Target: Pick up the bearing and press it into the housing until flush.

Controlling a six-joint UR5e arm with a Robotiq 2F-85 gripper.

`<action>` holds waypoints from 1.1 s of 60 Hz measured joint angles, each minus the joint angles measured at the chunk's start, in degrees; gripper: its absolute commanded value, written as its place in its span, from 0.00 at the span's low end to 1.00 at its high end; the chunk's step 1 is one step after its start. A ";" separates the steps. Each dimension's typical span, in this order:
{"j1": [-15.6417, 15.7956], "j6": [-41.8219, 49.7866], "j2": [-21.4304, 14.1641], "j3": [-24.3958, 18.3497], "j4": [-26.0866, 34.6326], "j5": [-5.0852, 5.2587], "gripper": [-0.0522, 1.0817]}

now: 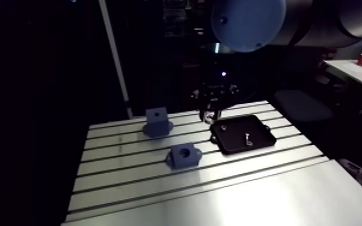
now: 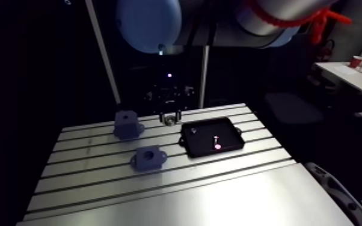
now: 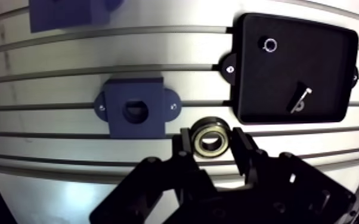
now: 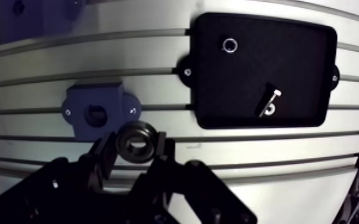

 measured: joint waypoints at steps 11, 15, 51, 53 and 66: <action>2.59 1.21 -0.41 2.66 -1.99 0.47 0.71; 3.26 1.39 -0.04 3.20 -2.68 0.57 0.71; 6.10 1.62 4.59 3.96 -7.39 0.65 0.71; 6.14 1.62 4.72 3.96 -7.54 0.65 0.71; 6.51 1.58 5.30 4.14 -8.35 0.63 0.71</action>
